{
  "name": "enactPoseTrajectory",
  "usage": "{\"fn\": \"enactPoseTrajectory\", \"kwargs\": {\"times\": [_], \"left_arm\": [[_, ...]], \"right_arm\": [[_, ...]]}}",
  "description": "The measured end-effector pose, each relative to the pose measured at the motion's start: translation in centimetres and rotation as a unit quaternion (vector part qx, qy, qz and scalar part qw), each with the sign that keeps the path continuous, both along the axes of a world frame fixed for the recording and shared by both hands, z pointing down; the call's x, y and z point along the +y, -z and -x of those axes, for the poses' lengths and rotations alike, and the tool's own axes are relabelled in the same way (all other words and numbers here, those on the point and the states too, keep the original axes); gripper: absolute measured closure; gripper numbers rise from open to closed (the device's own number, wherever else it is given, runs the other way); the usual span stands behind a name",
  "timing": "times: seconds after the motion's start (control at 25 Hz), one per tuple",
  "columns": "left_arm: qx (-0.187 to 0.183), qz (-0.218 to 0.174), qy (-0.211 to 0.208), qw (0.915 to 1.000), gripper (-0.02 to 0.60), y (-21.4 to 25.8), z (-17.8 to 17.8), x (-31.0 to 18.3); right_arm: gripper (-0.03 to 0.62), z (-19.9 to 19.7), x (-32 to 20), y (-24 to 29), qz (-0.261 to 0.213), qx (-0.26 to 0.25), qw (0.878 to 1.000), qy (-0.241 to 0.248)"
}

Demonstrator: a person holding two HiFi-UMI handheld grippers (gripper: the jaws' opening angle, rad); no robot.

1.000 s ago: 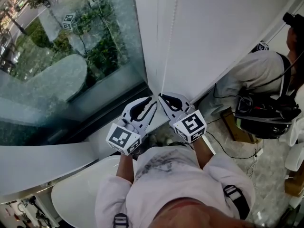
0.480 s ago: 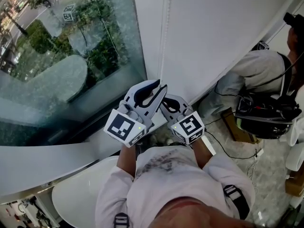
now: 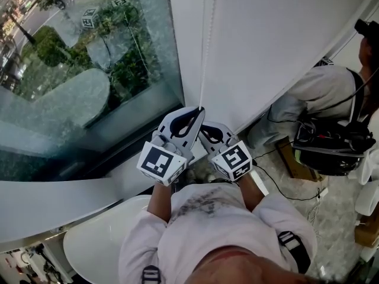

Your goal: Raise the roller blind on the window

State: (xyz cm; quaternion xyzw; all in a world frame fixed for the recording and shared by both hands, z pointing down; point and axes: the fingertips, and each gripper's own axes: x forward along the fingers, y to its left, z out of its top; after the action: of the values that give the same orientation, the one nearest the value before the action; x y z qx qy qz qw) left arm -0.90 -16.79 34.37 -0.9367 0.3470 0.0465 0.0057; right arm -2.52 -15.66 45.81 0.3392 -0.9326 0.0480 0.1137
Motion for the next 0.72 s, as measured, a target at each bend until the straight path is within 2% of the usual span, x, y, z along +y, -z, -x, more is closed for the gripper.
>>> {"fn": "enactPoseTrajectory", "kwargs": {"times": [0.72], "left_arm": [[-0.001,0.053,0.010,0.9985,0.574,-4.5,0.2,0.0]], "right_arm": [[0.533,-0.1,0.4,-4.3,0.045,0.030,0.999,-0.004]]}}
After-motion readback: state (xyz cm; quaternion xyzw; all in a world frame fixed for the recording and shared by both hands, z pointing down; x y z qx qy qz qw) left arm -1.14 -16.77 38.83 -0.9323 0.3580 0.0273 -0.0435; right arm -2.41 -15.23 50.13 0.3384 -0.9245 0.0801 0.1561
